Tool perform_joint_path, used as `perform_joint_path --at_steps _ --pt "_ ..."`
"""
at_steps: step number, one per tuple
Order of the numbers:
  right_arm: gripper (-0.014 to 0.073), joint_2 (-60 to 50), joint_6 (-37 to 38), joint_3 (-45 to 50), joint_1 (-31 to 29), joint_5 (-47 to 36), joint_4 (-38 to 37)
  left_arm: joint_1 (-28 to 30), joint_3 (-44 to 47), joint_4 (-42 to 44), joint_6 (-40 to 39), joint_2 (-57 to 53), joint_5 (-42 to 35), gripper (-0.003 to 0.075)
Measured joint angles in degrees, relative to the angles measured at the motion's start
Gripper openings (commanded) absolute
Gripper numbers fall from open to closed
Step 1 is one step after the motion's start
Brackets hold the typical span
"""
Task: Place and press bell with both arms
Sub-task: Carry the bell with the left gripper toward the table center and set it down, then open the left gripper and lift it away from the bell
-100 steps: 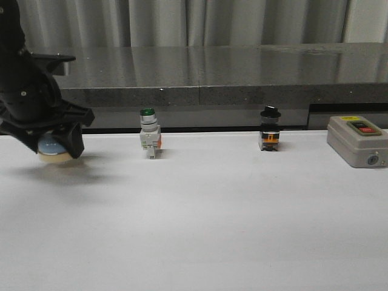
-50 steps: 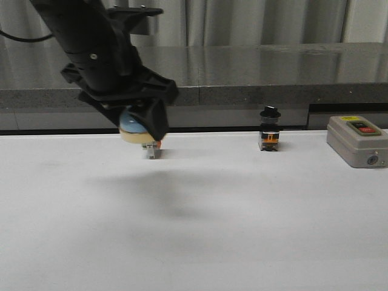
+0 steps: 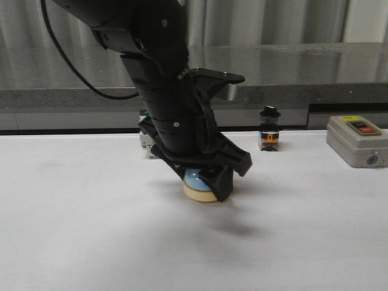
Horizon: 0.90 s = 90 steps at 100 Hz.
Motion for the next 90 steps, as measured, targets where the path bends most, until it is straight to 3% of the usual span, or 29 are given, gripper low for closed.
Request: perform_joint_path --at_steps 15,35,44,51,90 --pt "-0.006 0.0 0.0 0.0 0.0 0.0 0.0 -0.2 -0.3 -0.6 0.0 0.7 1.2 0.0163" --pt "-0.006 0.0 0.0 0.0 0.0 0.0 0.0 -0.2 -0.4 -0.9 1.1 1.0 1.8 0.0467" --pt "-0.006 0.0 0.0 0.0 0.0 0.0 0.0 -0.2 -0.4 -1.0 1.3 1.0 1.9 0.057" --pt "-0.006 0.0 0.0 0.0 0.0 0.0 0.0 -0.2 -0.4 -1.1 1.3 1.0 2.1 0.0603" --pt "-0.006 0.0 0.0 0.0 0.0 0.0 0.0 -0.2 -0.4 -1.1 1.5 -1.9 2.2 0.0603"
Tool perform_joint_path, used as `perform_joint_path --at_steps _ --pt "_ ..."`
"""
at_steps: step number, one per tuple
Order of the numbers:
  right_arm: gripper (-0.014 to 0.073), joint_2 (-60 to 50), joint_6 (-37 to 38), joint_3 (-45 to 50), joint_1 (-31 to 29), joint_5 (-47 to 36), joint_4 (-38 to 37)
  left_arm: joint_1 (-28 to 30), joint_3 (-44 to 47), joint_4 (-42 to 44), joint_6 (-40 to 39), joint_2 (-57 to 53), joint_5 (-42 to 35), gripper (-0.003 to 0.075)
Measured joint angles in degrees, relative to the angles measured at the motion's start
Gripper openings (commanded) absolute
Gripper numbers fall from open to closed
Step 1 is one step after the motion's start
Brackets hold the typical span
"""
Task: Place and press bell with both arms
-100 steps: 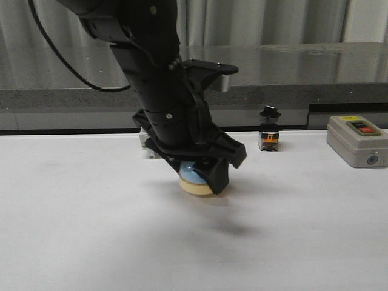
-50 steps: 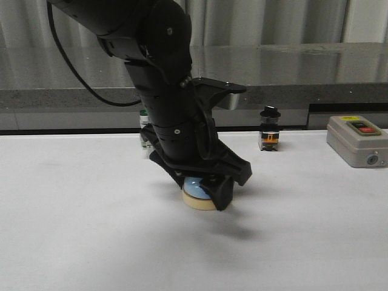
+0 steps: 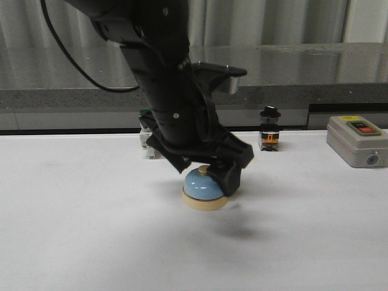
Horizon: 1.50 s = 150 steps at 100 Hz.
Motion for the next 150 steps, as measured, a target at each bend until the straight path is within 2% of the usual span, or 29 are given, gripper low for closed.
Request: perform_joint_path --at_steps 22,43,90,102,114,128,150 --pt "-0.006 0.0 0.0 0.0 0.0 0.0 0.0 1.3 0.0 -0.1 -0.1 -8.8 0.0 0.0603" --pt "-0.006 0.0 0.0 0.0 0.0 0.0 0.0 7.3 4.0 -0.1 -0.7 -18.5 -0.9 0.06" --pt "-0.006 0.0 0.0 0.0 0.0 0.0 0.0 29.4 37.9 -1.5 -3.1 -51.3 -13.2 0.06" --pt "-0.006 0.0 0.0 0.0 0.0 0.0 0.0 32.9 44.2 -1.7 -3.2 -60.5 -13.5 0.06" --pt "-0.006 0.0 0.0 0.0 0.0 0.0 0.0 33.9 48.4 -2.2 -3.2 -69.1 -13.5 0.058" --pt "-0.006 0.0 0.0 0.0 0.0 0.0 0.0 34.1 51.3 -2.2 -3.2 -78.1 -13.5 0.0437" --pt "-0.006 0.0 0.0 0.0 0.0 0.0 0.0 34.1 52.4 -2.5 -3.2 -86.5 -13.4 0.0026"
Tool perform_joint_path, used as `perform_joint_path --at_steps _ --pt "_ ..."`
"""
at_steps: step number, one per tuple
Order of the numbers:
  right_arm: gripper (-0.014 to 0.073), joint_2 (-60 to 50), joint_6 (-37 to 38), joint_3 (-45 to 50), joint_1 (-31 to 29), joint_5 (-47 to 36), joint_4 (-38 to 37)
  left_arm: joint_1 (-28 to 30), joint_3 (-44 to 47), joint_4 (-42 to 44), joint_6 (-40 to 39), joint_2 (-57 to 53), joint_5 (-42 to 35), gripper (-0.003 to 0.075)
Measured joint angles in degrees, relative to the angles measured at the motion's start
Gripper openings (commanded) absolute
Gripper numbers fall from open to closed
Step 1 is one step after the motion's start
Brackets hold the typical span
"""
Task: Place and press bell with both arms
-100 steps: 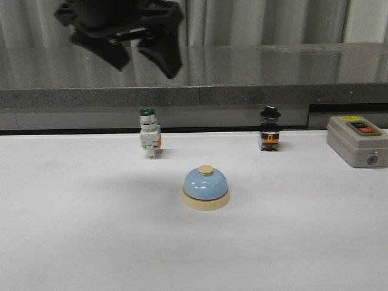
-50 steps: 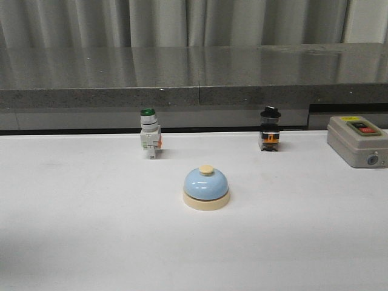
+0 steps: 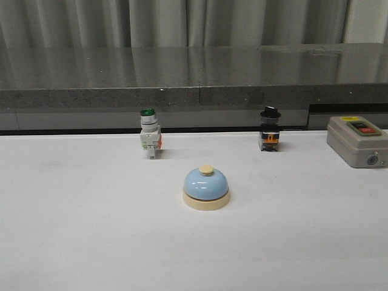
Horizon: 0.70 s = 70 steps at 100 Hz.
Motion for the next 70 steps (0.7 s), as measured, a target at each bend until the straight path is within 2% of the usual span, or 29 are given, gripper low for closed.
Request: perform_joint_path --at_steps 4,70 --pt "-0.006 0.0 0.0 0.0 0.0 0.0 0.0 0.0 0.0 0.0 0.0 -0.5 0.0 -0.0021" --pt "-0.006 0.0 0.0 0.0 0.0 0.0 0.0 0.0 0.1 0.0 -0.1 -0.9 0.1 -0.002"
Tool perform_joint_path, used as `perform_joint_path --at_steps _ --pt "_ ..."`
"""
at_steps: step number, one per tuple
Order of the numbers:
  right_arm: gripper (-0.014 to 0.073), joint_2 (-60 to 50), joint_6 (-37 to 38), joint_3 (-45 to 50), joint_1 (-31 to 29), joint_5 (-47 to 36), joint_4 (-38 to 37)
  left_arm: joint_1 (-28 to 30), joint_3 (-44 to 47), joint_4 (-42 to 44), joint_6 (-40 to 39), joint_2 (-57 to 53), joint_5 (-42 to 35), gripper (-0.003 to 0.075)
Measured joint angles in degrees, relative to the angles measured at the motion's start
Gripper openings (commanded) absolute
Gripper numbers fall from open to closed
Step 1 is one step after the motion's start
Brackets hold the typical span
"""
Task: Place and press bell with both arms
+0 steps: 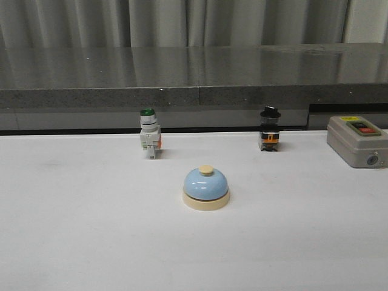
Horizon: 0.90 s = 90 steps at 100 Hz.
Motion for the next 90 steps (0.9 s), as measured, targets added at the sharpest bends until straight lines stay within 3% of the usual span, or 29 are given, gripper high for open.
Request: perform_joint_path --at_steps 38,90 --pt "-0.006 0.0 0.0 0.0 0.0 0.0 0.0 0.0 4.0 1.9 0.0 -2.5 -3.3 -0.002" --pt "-0.006 0.0 0.0 0.0 0.0 0.0 0.0 4.6 29.3 3.0 0.0 -25.8 -12.8 -0.002"
